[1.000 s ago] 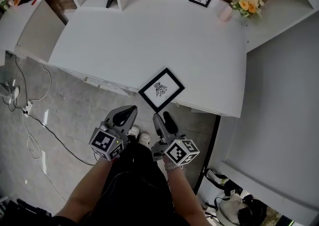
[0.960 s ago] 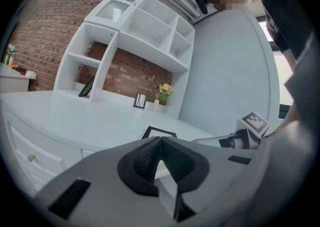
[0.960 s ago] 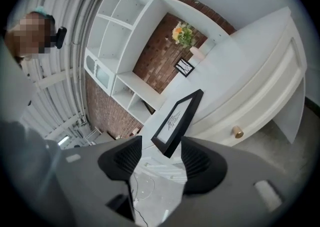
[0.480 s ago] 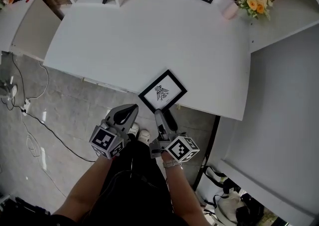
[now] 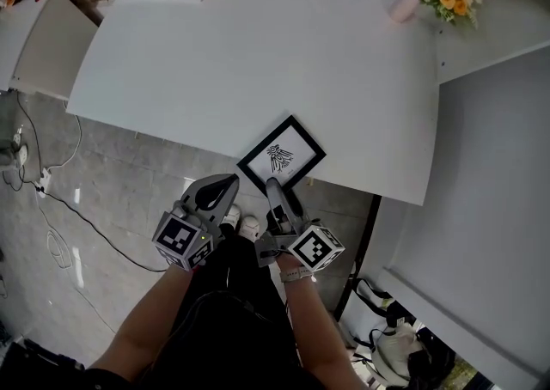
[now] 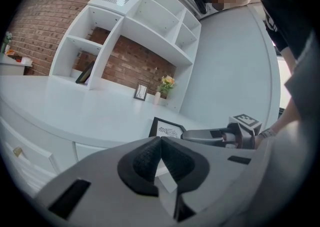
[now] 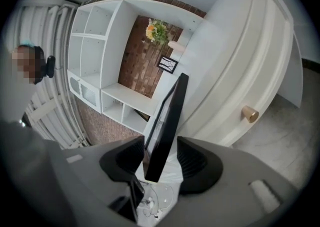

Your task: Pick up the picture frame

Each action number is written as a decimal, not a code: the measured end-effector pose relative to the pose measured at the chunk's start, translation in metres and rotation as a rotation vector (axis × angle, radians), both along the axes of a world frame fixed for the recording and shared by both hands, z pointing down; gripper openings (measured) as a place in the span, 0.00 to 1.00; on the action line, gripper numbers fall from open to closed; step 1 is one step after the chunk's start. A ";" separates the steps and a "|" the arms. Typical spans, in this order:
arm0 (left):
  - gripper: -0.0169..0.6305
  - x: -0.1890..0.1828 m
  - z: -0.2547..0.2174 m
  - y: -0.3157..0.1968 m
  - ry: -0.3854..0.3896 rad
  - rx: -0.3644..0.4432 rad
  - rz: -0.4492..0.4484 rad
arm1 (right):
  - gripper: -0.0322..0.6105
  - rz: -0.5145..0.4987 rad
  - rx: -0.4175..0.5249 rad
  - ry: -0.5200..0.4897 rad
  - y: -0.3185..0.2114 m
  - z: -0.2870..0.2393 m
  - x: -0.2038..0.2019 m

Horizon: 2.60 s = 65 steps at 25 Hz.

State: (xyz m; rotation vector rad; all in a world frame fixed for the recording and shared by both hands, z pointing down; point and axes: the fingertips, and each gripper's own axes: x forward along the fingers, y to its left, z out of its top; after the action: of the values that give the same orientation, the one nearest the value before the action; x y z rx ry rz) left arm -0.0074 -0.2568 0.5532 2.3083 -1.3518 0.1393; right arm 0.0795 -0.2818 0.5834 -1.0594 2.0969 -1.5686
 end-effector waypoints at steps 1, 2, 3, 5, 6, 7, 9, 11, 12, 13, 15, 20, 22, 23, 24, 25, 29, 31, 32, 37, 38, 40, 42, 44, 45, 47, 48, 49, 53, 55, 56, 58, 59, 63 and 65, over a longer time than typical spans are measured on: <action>0.03 0.000 0.001 0.000 0.001 -0.003 0.000 | 0.35 -0.005 -0.006 -0.025 0.000 0.000 -0.001; 0.03 0.000 0.003 0.001 0.002 -0.005 0.000 | 0.34 -0.009 -0.009 -0.050 0.000 -0.001 -0.002; 0.03 0.000 0.004 0.001 0.005 -0.007 0.000 | 0.30 -0.012 -0.007 -0.074 -0.001 -0.002 -0.003; 0.03 -0.001 0.006 0.002 0.012 -0.009 0.000 | 0.27 -0.017 0.012 -0.115 -0.004 -0.006 -0.005; 0.03 -0.001 0.006 0.003 0.014 -0.012 -0.001 | 0.26 -0.016 0.013 -0.131 -0.005 -0.007 -0.006; 0.03 -0.001 0.006 0.003 0.014 -0.015 -0.003 | 0.24 -0.016 0.011 -0.143 -0.005 -0.006 -0.006; 0.03 -0.001 0.006 0.003 0.014 -0.020 -0.006 | 0.24 -0.024 0.021 -0.163 -0.008 -0.009 -0.009; 0.03 -0.001 0.007 0.003 0.021 -0.022 -0.011 | 0.24 -0.024 0.022 -0.183 -0.010 -0.010 -0.010; 0.03 -0.002 0.008 0.003 0.027 -0.022 -0.014 | 0.24 -0.019 0.018 -0.197 -0.011 -0.010 -0.009; 0.03 -0.002 0.008 0.003 0.031 -0.022 -0.016 | 0.24 -0.012 0.014 -0.211 -0.012 -0.009 -0.009; 0.03 -0.004 0.009 0.004 0.030 -0.022 -0.019 | 0.22 -0.004 0.007 -0.235 -0.013 -0.010 -0.010; 0.03 -0.007 0.012 0.005 0.029 -0.026 -0.030 | 0.19 -0.004 0.001 -0.246 -0.017 -0.010 -0.012; 0.03 -0.007 0.014 0.005 0.030 -0.028 -0.033 | 0.17 0.000 -0.009 -0.251 -0.017 -0.008 -0.011; 0.03 -0.007 0.014 0.006 0.032 -0.029 -0.035 | 0.15 0.002 -0.013 -0.253 -0.017 -0.007 -0.010; 0.03 -0.007 0.015 0.006 0.035 -0.029 -0.036 | 0.12 0.001 -0.014 -0.254 -0.017 -0.007 -0.010; 0.03 -0.006 0.016 0.006 0.038 -0.029 -0.036 | 0.12 -0.002 -0.015 -0.253 -0.017 -0.006 -0.010; 0.03 -0.005 0.016 0.007 0.036 -0.028 -0.033 | 0.10 -0.004 -0.025 -0.257 -0.015 -0.005 -0.010; 0.03 -0.005 0.015 0.008 0.033 -0.027 -0.031 | 0.10 0.001 -0.028 -0.266 -0.014 -0.005 -0.009; 0.03 -0.006 0.014 0.008 0.031 -0.029 -0.031 | 0.09 0.004 -0.030 -0.270 -0.014 -0.005 -0.009; 0.03 -0.008 0.013 0.010 0.029 -0.026 -0.035 | 0.07 -0.006 0.001 -0.248 -0.012 -0.011 -0.008; 0.03 -0.008 0.012 0.010 0.030 -0.025 -0.035 | 0.07 -0.011 0.011 -0.239 -0.012 -0.013 -0.008; 0.03 -0.008 0.009 0.011 0.029 -0.021 -0.032 | 0.07 -0.016 0.025 -0.223 -0.011 -0.016 -0.009; 0.03 -0.008 0.007 0.013 0.029 -0.016 -0.030 | 0.07 -0.018 0.036 -0.211 -0.010 -0.019 -0.007; 0.03 -0.008 0.005 0.014 0.029 -0.010 -0.028 | 0.07 -0.014 0.048 -0.201 -0.010 -0.022 -0.005; 0.03 -0.008 0.003 0.014 0.029 -0.007 -0.028 | 0.07 -0.010 0.052 -0.196 -0.010 -0.024 -0.004; 0.03 -0.009 -0.001 0.014 0.026 0.001 -0.028 | 0.07 -0.007 0.066 -0.181 -0.010 -0.028 -0.001; 0.03 -0.010 -0.003 0.013 0.025 0.005 -0.028 | 0.07 -0.006 0.074 -0.173 -0.010 -0.029 0.000; 0.03 -0.010 -0.005 0.013 0.024 0.009 -0.029 | 0.07 -0.003 0.081 -0.165 -0.010 -0.031 0.000; 0.03 -0.013 -0.012 0.011 0.024 0.029 -0.028 | 0.07 0.004 0.098 -0.109 -0.008 -0.035 0.004; 0.03 -0.013 -0.015 0.010 0.025 0.041 -0.026 | 0.07 0.012 0.105 -0.082 -0.007 -0.038 0.006; 0.03 -0.012 -0.017 0.009 0.025 0.046 -0.025 | 0.07 0.016 0.113 -0.066 -0.007 -0.040 0.008; 0.03 -0.010 -0.023 0.009 0.025 0.055 -0.022 | 0.07 0.019 0.140 -0.019 -0.006 -0.045 0.012; 0.03 -0.010 -0.026 0.008 0.024 0.059 -0.022 | 0.07 0.019 0.160 0.013 -0.006 -0.047 0.014; 0.03 -0.010 -0.035 0.007 0.023 0.083 -0.023 | 0.07 0.020 0.237 0.121 -0.005 -0.059 0.019; 0.03 -0.012 -0.041 0.006 0.018 0.092 -0.024 | 0.07 0.016 0.273 0.161 -0.005 -0.066 0.020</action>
State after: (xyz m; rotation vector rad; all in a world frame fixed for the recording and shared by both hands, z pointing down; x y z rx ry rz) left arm -0.0194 -0.2507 0.5121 2.3621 -1.4037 0.0501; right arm 0.0994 -0.2865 0.5175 -1.1307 2.3188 -1.1796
